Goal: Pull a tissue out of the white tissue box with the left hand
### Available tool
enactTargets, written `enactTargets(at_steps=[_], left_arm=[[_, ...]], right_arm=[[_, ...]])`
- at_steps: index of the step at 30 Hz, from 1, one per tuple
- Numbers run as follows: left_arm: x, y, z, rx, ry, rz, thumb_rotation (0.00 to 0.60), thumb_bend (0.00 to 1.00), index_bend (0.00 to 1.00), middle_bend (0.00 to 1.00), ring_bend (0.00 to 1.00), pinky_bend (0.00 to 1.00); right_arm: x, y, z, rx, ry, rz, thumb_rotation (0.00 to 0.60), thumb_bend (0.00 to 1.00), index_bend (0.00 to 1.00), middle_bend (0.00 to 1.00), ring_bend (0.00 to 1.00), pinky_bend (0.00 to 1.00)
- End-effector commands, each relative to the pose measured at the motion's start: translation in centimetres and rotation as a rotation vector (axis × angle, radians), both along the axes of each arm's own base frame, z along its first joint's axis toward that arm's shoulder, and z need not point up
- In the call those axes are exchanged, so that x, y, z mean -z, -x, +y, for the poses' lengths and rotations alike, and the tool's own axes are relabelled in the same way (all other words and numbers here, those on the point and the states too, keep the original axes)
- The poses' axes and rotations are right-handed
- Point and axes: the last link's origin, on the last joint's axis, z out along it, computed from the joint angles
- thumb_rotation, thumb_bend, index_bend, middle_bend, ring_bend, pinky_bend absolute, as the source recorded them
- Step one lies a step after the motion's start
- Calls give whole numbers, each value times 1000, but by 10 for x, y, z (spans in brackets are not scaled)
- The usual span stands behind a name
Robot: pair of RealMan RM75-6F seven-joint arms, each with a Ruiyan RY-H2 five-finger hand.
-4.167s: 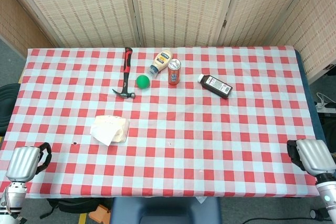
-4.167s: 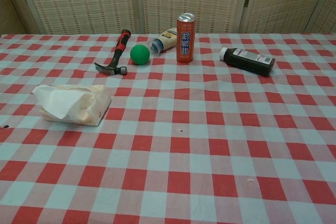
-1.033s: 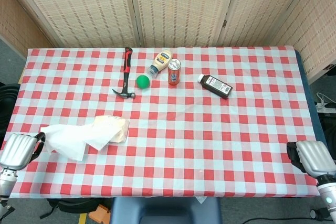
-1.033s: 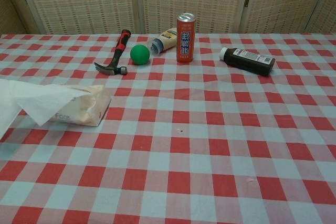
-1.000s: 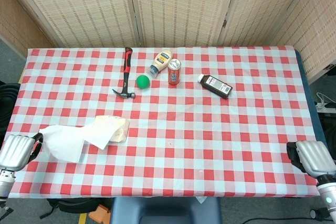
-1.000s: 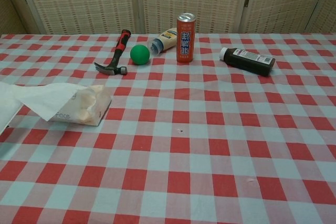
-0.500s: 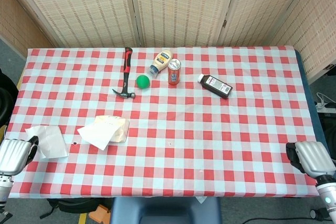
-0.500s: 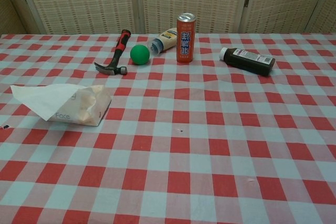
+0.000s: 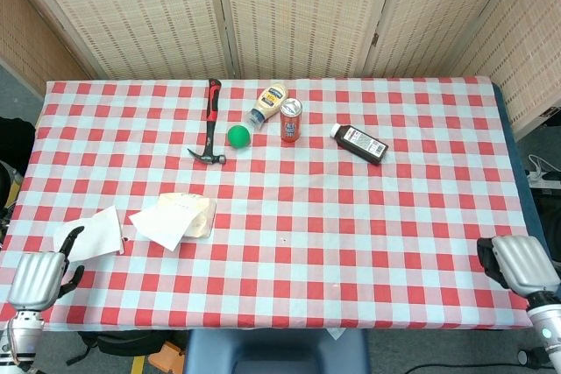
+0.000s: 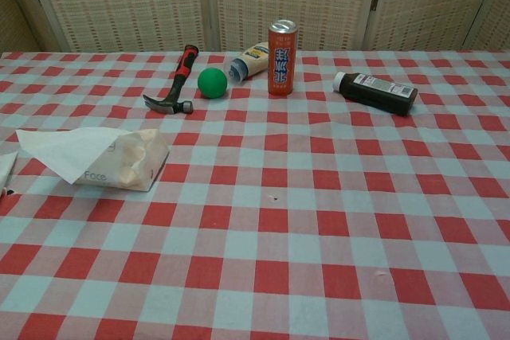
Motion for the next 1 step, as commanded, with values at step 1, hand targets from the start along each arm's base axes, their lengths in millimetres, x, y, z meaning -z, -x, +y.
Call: enactTargets(at_steps=[1], left_arm=[[0,0,-2,4,-10,23,600,386,150,937,963,1000]], right_arm=[[0,0,-1,1,4,1,600,996,892,799,605,861]])
